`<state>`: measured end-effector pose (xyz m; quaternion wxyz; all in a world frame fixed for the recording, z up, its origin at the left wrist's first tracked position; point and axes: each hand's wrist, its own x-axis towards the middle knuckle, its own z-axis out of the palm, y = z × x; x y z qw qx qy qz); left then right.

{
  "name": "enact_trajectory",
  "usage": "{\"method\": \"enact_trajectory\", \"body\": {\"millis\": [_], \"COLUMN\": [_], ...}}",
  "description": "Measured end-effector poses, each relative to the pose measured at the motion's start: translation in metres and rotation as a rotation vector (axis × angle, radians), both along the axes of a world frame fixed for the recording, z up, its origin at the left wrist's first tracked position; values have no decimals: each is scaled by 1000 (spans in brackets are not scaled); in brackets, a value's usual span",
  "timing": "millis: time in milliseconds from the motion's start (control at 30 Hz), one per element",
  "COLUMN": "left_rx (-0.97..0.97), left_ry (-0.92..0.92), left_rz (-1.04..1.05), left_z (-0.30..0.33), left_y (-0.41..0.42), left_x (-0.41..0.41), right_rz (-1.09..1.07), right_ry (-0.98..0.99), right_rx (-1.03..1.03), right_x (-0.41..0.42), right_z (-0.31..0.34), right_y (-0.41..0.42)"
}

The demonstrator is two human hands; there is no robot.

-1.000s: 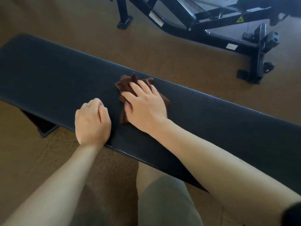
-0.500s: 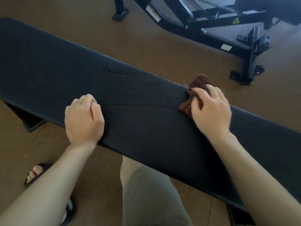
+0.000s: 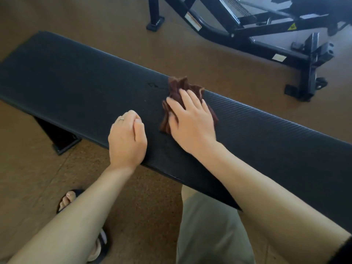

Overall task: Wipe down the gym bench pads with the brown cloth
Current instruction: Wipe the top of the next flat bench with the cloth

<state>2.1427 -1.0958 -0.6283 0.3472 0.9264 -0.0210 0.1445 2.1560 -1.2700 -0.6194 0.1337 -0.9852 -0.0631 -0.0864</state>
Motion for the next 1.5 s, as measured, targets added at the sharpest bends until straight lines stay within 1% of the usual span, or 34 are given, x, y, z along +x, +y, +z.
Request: {"method": "enact_trajectory", "body": {"millis": [100, 167, 233, 300, 400, 467, 533, 633, 733, 833, 933, 1067, 1167, 1233, 1333, 1400, 1500], "left_rx": [191, 250, 234, 229, 217, 206, 182, 97, 59, 66, 56, 20, 19, 26, 31, 21, 10], "left_ry": [-92, -98, -99, -117, -116, -132, -147, -116, -104, -115, -124, -144, -145, -142, -141, -145, -166], "left_rz": [-78, -43, -6, -4, -9, -3, 15, 66, 80, 59, 75, 99, 114, 99, 90, 95, 103], "left_z": [3, -3, -11, -17, -18, -17, -16, -15, -15, -15, -17, -20, -21, -21, -17, -17, -20], "left_y": [34, 56, 64, 63, 62, 63, 62, 61, 61, 57, 58, 59, 60, 61, 60, 59, 59], "left_x": [14, 24, 27, 28, 30, 28, 28, 29, 30, 29, 30, 29, 29, 31, 30, 29, 29], "right_rz": [91, 100, 121, 100, -73, -150, -60, 189, 252, 256, 273, 360, 338, 323, 388, 396, 388], "right_ry": [66, 96, 86, 44, 14, 39, 9, 38, 87, 78, 82, 45, 33, 42, 34, 42, 54], "right_rx": [-1, -5, -11, -21, -25, -23, -12, 4, -3, -78, -82, -66, -45, -31, -57, -113, -105], "right_x": [-68, -90, -74, -34, 32, 45, 29, -28, -76, -114, -106, -47, -21, -30, -79, -111, -109], "right_z": [2, 4, 6, 4, 2, 1, 2, 4, 4, 3, -1, 0, -1, 0, 1, 2, 0], "right_y": [-16, -16, -14, -6, 21, 49, 74, 82, 42, -6, -4, 50, 79, 72, 19, -15, -19]}}
